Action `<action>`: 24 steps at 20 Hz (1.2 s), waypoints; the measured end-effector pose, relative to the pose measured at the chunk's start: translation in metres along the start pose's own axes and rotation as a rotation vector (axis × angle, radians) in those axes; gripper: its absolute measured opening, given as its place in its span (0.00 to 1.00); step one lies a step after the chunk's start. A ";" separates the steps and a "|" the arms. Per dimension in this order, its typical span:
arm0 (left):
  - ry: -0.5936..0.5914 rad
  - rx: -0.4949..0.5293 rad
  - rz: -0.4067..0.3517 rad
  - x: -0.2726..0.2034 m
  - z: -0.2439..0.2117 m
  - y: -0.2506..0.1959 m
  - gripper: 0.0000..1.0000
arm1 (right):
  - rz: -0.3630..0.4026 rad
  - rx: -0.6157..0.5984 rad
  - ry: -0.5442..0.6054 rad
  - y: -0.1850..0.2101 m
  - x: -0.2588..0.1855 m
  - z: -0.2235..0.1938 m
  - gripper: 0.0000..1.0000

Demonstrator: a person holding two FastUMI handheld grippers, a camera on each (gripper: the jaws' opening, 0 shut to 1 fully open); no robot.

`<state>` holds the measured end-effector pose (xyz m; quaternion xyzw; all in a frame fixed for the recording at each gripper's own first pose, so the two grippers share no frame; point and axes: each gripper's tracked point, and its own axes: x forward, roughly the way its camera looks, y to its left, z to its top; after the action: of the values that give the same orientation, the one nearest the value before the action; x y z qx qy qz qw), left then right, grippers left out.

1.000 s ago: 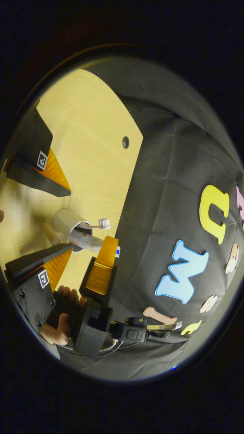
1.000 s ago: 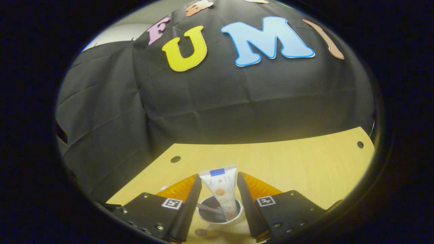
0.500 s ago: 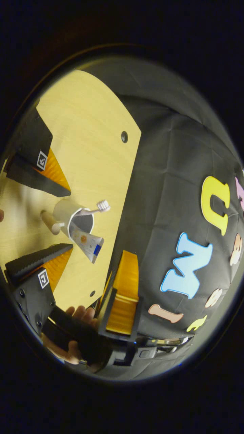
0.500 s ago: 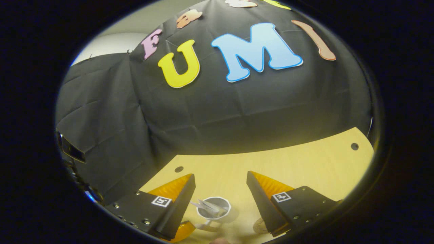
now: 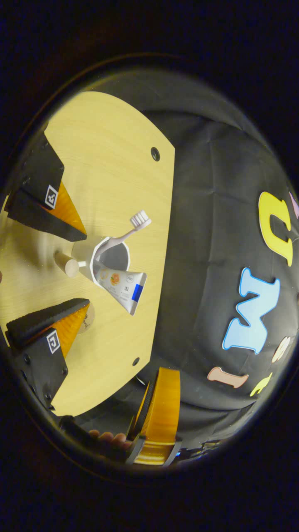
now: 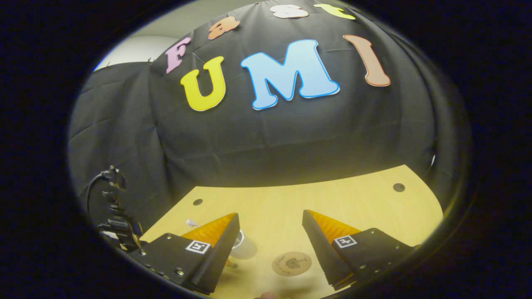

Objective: Put the toothbrush and toothpaste on the desktop into the cup, then pick up the cup and place it on the coaster on the desktop.

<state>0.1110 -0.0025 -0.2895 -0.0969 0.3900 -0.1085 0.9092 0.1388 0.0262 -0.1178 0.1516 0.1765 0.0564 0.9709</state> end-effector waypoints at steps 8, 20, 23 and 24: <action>0.157 0.006 0.050 0.042 -0.032 0.017 0.89 | -0.102 -0.088 0.020 -0.032 -0.043 -0.011 0.92; 0.276 0.053 0.080 0.068 -0.058 0.025 0.75 | -0.148 -0.032 0.091 -0.048 -0.063 -0.033 0.92; 0.297 0.049 0.091 0.069 -0.064 0.028 0.71 | -0.152 -0.024 0.099 -0.049 -0.067 -0.036 0.92; 0.297 0.045 0.085 0.068 -0.064 0.028 0.56 | -0.153 -0.023 0.101 -0.048 -0.068 -0.036 0.92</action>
<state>0.1134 -0.0005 -0.3869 -0.0427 0.5214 -0.0918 0.8473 0.0648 -0.0207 -0.1428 0.1233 0.2355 -0.0085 0.9640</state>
